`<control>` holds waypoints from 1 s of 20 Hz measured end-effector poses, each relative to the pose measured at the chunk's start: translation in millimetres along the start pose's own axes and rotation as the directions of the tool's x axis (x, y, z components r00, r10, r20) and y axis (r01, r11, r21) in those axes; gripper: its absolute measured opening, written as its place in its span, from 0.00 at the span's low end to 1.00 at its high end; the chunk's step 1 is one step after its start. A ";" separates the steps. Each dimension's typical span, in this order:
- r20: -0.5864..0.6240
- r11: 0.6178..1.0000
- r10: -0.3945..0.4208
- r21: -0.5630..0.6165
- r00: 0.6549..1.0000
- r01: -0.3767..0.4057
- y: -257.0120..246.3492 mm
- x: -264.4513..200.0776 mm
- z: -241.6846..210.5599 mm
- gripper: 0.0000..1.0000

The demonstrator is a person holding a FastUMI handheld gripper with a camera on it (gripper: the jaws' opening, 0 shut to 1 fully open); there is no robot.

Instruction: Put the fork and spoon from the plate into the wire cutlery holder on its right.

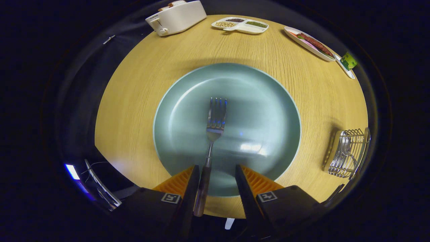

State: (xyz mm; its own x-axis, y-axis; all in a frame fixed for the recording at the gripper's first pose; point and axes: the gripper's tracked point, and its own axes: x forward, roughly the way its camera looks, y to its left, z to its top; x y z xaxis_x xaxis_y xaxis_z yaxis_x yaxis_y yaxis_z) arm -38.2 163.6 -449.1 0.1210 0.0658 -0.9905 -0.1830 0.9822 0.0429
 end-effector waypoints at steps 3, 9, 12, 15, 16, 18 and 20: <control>-0.015 1.000 -0.006 -0.010 1.000 0.006 -0.1 1.9 0.8 0.39; -0.037 0.990 0.119 -0.070 0.992 -0.121 19.2 2.9 -6.8 0.11; -0.013 0.986 0.150 -0.073 0.989 -0.151 20.5 -7.6 -3.5 0.08; 0.012 0.982 0.178 -0.064 0.984 -0.177 18.2 -27.4 4.3 0.08; 0.024 0.981 0.183 -0.068 0.983 -0.181 14.8 -35.7 6.5 0.08; 0.048 0.979 0.197 -0.071 0.979 -0.193 6.0 -56.7 10.8 0.08; 0.070 0.976 0.208 -0.073 0.976 -0.203 -6.3 -81.6 12.8 0.08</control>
State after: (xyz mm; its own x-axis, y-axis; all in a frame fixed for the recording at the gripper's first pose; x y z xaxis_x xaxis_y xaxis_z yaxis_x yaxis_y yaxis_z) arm -34.5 154.2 -366.9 0.1483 0.2812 -0.9481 -0.2741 0.9328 0.2338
